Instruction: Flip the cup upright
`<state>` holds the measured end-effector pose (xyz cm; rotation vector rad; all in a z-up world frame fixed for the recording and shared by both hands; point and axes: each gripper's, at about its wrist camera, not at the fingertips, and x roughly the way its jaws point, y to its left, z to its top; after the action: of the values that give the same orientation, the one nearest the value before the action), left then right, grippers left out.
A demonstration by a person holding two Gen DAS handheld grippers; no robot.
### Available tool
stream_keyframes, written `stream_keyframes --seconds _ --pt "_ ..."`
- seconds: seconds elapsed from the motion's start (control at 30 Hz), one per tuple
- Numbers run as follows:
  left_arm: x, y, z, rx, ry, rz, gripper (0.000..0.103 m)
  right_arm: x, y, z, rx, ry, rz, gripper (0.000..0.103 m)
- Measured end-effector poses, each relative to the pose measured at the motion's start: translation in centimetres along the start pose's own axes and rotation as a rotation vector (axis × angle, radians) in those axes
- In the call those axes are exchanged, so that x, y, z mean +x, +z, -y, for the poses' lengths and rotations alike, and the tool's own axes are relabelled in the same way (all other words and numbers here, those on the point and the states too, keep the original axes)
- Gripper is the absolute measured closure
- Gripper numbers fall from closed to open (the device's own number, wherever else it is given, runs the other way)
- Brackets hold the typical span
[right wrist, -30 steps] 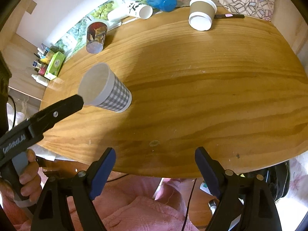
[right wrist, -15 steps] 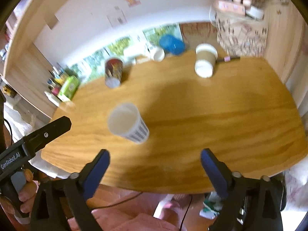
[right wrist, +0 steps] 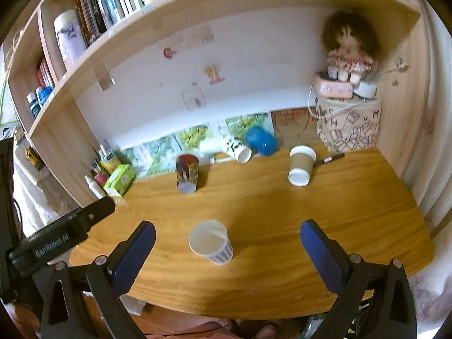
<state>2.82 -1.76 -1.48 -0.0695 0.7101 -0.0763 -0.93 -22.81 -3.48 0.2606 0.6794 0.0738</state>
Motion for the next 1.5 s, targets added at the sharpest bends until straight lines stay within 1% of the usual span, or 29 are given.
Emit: stream_keyframes --seconds 0.03,0.07,0.1,0.17,0.3,0.47,0.7,1.0,1.5 --pt "-0.2 0.0 -0.1 0.002 0.009 0.011 0.013 -0.1 0.0 -0.1 -0.001 0.000 0.009 0.000" --pt "-0.5 0.0 -0.2 0.004 0.020 0.025 0.008 -0.2 0.0 -0.3 0.000 0.000 0.016 0.000" --pt "-0.8 0.0 -0.3 0.002 0.027 0.040 0.006 -0.2 0.0 -0.5 0.000 -0.004 0.023 0.000" --pt "-1.5 0.0 -0.5 -0.002 0.043 0.077 0.006 -0.4 -0.1 -0.8 -0.005 -0.007 0.034 0.000" --pt "-2.5 -0.2 -0.7 -0.005 0.064 0.120 0.006 -1.0 -0.5 -1.5 -0.030 -0.018 0.066 0.000" --pt "-2.8 -0.6 -0.6 0.007 0.079 0.124 0.006 -1.5 -0.7 -2.2 -0.054 -0.014 0.089 0.000" --pt "-3.3 -0.9 -0.5 0.012 0.102 0.143 0.006 -1.4 -0.9 -2.8 -0.080 -0.018 0.071 0.000" --pt "-4.0 -1.2 -0.1 0.039 0.114 0.170 0.006 -1.9 -1.1 -2.7 -0.075 -0.030 0.079 0.000" --pt "-5.2 -1.4 0.3 0.042 0.131 0.222 0.006 -2.4 -1.1 -2.6 -0.081 -0.018 0.097 0.000"
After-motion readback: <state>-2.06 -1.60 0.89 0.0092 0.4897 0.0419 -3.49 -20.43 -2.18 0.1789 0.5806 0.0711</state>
